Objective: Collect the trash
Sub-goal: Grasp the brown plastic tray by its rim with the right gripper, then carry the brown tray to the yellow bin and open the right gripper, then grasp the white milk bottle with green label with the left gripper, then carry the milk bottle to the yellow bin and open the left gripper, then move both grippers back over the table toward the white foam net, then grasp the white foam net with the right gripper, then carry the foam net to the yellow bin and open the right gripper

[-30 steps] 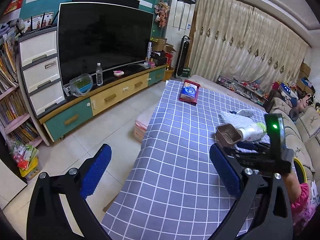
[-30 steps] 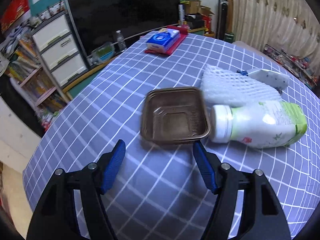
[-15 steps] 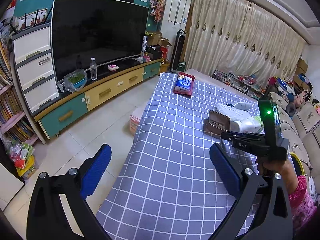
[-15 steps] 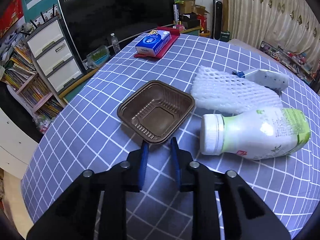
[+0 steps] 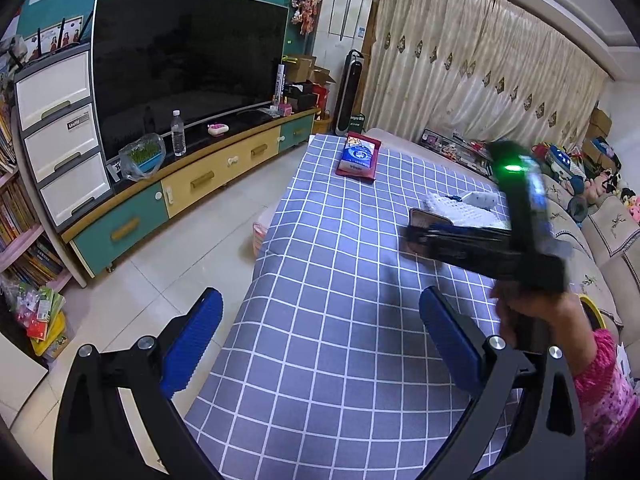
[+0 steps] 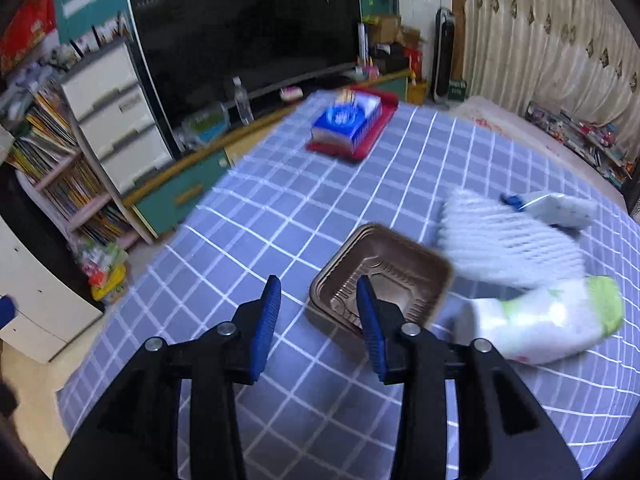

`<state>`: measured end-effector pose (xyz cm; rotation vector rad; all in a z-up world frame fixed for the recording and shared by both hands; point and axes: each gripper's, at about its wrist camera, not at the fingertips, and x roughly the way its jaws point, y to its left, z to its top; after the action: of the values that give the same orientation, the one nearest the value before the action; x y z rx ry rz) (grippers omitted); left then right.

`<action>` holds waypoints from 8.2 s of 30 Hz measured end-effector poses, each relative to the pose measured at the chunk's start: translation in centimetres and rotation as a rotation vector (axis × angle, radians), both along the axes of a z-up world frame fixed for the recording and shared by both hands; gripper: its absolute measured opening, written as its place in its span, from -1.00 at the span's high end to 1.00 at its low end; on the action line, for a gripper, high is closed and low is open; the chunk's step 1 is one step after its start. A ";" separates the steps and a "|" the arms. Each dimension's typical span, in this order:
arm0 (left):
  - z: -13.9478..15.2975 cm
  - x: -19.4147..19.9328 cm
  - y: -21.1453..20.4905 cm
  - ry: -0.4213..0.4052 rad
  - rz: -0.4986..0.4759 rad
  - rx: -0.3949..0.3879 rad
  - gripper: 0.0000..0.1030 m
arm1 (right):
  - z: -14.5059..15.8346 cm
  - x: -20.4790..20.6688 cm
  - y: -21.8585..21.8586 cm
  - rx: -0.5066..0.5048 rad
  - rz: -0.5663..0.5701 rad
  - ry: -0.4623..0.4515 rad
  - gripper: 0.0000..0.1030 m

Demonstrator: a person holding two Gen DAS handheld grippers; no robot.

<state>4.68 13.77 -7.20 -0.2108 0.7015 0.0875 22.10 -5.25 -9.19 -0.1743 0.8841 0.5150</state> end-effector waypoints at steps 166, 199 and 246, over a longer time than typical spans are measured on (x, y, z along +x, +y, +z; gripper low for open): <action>-6.5 12.5 -71.8 0.216 -1.238 0.298 -0.53 | 0.2 -26.5 -62.0 0.069 -1.131 -0.129 0.02; -1.4 8.5 -15.7 0.040 -0.327 0.029 -0.78 | 4.0 1.7 -24.6 0.122 -0.223 -0.032 0.00; -2.1 8.8 -21.7 0.032 -0.464 0.050 -0.78 | 6.7 -7.8 -33.5 0.136 -0.412 -0.149 0.87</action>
<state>13.49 -7.95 -9.28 0.0045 0.7634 -0.3347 14.27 -38.78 -2.51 0.0928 0.7117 0.1735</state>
